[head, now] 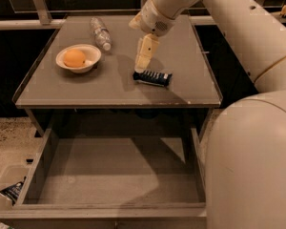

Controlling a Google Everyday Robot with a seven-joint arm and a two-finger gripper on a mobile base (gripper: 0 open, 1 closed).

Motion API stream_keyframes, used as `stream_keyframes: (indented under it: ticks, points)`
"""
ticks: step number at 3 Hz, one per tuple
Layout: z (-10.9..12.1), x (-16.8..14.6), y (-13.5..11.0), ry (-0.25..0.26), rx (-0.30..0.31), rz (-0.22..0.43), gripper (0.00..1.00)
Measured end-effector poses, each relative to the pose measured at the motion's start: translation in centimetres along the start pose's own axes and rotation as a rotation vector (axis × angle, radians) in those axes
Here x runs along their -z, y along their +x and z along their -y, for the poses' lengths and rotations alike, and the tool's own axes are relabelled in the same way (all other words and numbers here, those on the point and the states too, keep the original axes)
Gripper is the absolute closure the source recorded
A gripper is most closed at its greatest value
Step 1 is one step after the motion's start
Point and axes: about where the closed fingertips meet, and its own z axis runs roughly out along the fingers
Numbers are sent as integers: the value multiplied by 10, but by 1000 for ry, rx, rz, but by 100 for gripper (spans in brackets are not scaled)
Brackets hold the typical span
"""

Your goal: Place rxbar blueberry into top drawer

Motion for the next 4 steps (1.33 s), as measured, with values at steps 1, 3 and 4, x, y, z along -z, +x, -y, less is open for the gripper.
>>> stream_keyframes:
  ticks: [1,3,4]
  points:
    - [-10,22,5,86,-10,-46,0]
    - [-66,21,59,9,-167,238,0]
    - [-64,14,59,2,-169,226,0]
